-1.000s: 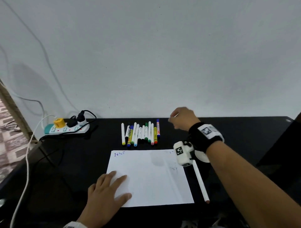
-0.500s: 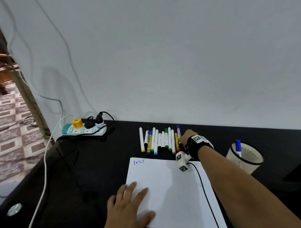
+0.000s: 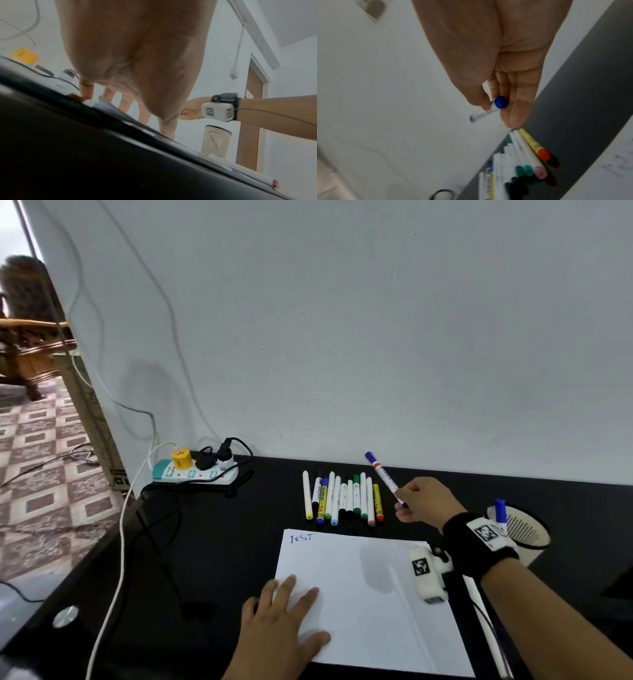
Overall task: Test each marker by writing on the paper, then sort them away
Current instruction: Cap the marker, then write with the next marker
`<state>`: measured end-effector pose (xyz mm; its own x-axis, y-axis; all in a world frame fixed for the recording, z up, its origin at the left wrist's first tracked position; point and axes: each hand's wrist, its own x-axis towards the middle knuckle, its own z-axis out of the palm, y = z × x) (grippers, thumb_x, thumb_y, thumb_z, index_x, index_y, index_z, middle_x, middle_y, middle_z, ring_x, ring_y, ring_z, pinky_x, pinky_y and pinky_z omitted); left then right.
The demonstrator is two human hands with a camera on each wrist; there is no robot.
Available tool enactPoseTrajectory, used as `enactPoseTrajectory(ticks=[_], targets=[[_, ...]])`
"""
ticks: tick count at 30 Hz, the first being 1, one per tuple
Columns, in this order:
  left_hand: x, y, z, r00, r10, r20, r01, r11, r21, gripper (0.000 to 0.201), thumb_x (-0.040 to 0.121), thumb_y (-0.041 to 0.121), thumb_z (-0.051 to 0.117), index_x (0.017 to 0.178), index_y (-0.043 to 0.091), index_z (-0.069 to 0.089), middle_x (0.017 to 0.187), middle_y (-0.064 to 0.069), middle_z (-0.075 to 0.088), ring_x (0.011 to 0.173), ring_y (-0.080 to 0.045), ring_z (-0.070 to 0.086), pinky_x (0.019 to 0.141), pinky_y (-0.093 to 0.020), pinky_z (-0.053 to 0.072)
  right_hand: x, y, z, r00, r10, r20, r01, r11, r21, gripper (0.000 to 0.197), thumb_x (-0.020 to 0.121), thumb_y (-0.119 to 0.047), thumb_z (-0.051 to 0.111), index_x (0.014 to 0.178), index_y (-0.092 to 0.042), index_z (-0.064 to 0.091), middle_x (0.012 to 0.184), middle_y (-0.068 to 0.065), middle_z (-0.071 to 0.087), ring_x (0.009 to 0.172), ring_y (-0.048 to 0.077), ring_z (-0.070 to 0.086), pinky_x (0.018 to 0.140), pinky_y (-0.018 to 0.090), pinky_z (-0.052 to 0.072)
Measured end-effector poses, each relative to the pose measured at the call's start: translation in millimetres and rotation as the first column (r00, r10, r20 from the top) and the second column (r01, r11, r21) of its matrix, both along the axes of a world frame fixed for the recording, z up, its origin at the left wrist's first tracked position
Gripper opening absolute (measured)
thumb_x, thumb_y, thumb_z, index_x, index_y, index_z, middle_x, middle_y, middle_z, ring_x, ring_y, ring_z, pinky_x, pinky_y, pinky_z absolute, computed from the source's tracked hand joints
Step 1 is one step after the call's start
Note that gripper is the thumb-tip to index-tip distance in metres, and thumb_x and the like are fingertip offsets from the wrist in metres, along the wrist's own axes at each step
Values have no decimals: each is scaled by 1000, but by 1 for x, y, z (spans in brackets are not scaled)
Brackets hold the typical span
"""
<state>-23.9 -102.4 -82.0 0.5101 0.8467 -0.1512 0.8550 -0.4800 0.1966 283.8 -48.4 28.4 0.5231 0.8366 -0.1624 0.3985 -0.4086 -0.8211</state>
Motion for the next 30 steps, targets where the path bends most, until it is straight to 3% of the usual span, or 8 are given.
enactPoseTrajectory(ticks=[2,4,6,10,13,20,25,30], targets=[[-3,-4,15,999,-10,30,10,1000,6,61,76,77,36,126,51,57,138,9,55,125,-22,53,91,-51,49,-16,-32,18,997,75,27,-77,993,92,11,97,-17,66,95,-7,70,82,11,77,76,26,77,78,41,65],[-9,-7,28,994,-38,99,35,999,35,67,83,73,29,145,47,33,156,11,27,145,-19,21,114,-48,23,-33,-65,36,984,172,43,-177,969,171,10,94,-18,68,93,-9,72,79,7,77,73,22,76,75,37,65],[-10,-10,40,973,-25,230,18,999,31,64,90,66,37,149,43,25,156,12,23,145,-13,15,116,-40,18,-49,-92,51,970,237,52,-243,948,206,9,94,-17,68,91,-9,73,76,7,77,68,20,74,70,33,63],[-15,-33,80,848,41,529,25,993,-118,43,89,58,57,126,46,39,125,31,47,113,1,53,96,-23,45,-82,-134,66,923,374,89,-385,896,221,6,93,-17,69,89,-14,74,76,5,75,66,18,73,65,29,59],[-16,-55,102,784,117,609,17,978,-209,11,98,44,51,102,34,53,92,9,68,84,-10,66,78,-24,55,-96,-153,76,920,378,103,-391,874,287,7,93,-17,69,88,-14,74,74,6,73,63,14,70,62,27,57],[-33,-91,139,715,30,699,65,992,-110,40,87,62,41,83,24,50,80,5,65,71,-28,58,63,-38,49,-120,-180,91,887,460,-40,-400,809,430,9,94,-10,67,89,-5,72,68,4,66,60,15,61,58,28,50],[-30,-107,157,695,4,719,126,984,-128,52,85,68,38,80,18,52,71,-12,59,55,-14,45,60,-43,44,-148,-187,81,820,563,-104,-466,762,450,10,95,-21,70,89,-13,73,70,5,67,60,17,60,58,28,50],[-35,-111,164,692,22,721,216,947,-236,43,83,67,42,74,25,51,59,1,50,56,-9,42,60,-34,38,-159,-195,73,775,614,-147,-494,734,466,27,91,-37,66,80,-14,73,67,6,65,58,19,56,55,26,45]])
